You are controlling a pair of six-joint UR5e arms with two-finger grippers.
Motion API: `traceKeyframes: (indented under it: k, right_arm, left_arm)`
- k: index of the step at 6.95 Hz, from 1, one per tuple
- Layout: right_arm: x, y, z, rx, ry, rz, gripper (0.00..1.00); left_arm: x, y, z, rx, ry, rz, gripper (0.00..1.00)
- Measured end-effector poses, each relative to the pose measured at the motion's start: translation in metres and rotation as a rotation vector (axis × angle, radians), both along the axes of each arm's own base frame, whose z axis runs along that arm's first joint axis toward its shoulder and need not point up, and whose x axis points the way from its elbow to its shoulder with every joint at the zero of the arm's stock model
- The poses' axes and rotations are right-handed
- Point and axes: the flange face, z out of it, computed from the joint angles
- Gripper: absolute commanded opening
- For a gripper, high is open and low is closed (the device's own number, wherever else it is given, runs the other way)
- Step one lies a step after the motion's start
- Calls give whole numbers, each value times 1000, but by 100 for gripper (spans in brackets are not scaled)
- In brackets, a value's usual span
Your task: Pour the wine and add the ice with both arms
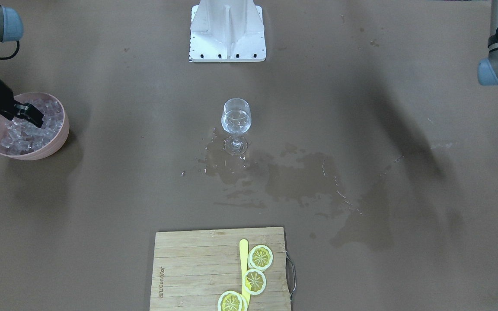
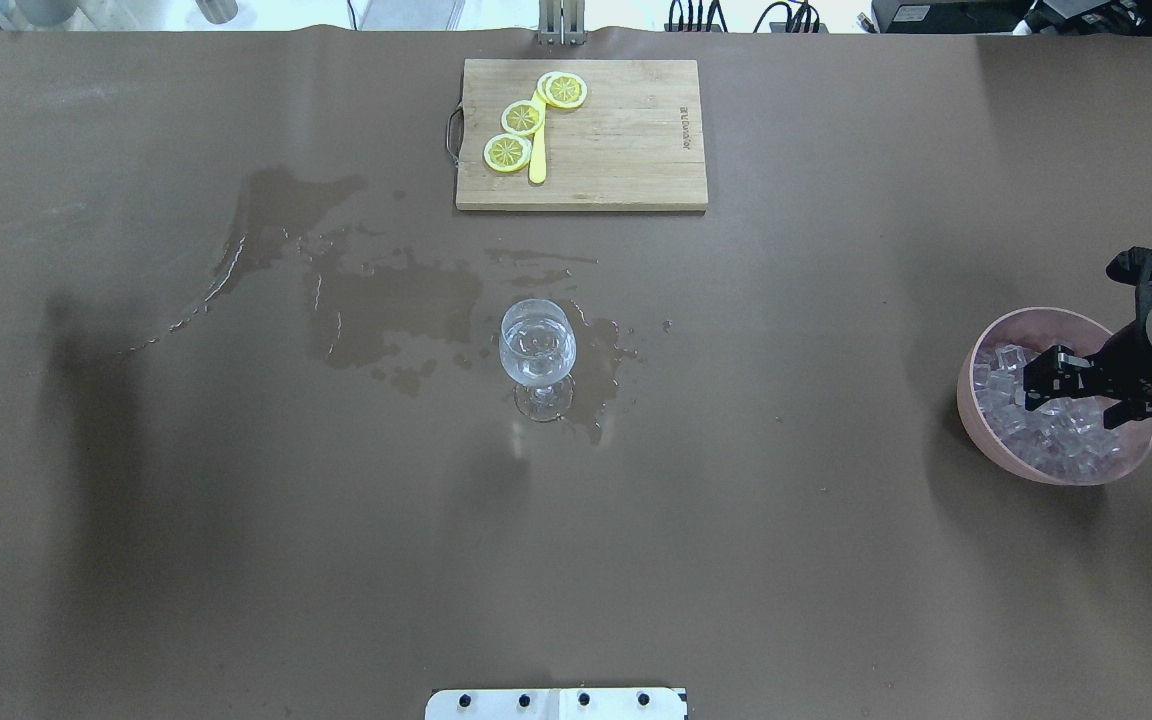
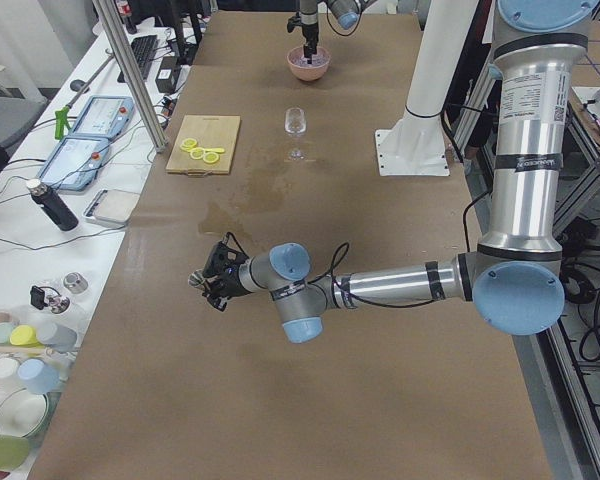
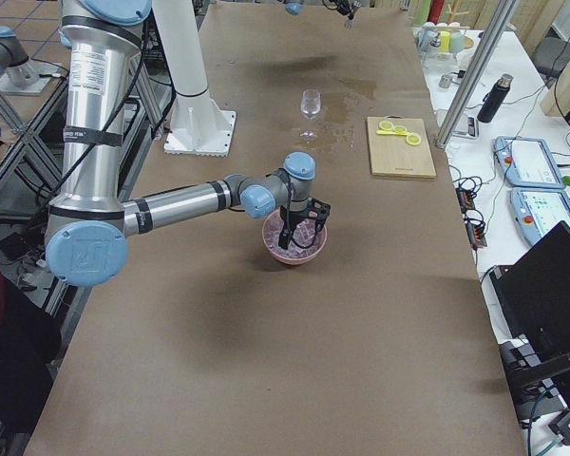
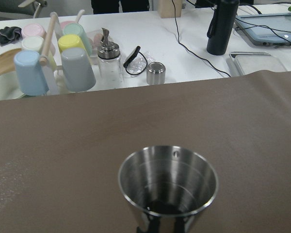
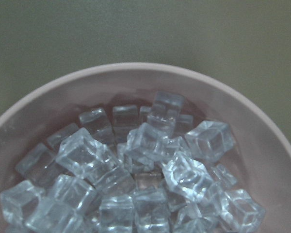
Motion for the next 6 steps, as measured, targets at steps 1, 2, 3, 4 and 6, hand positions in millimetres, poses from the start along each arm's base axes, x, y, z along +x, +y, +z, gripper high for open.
traceKeyframes:
  k: [1, 2, 3, 4, 6]
  right_arm:
    - [0, 2, 4, -7, 5, -2, 82]
    - [-1, 3, 8, -13, 8, -4, 72]
    - [-2, 4, 10, -16, 11, -6, 54]
    - [-4, 4, 12, -21, 12, -8, 51]
    - [-6, 3, 10, -23, 7, -9, 38]
  left_arm:
    - [-4, 4, 8, 2, -16, -31, 0]
    - [-6, 4, 17, -5, -36, -58, 0]
    - [-7, 0, 24, -12, -55, -83, 0]
    - [-5, -5, 26, -12, -70, -105, 0]
    - [3, -8, 30, -15, -85, -113, 0]
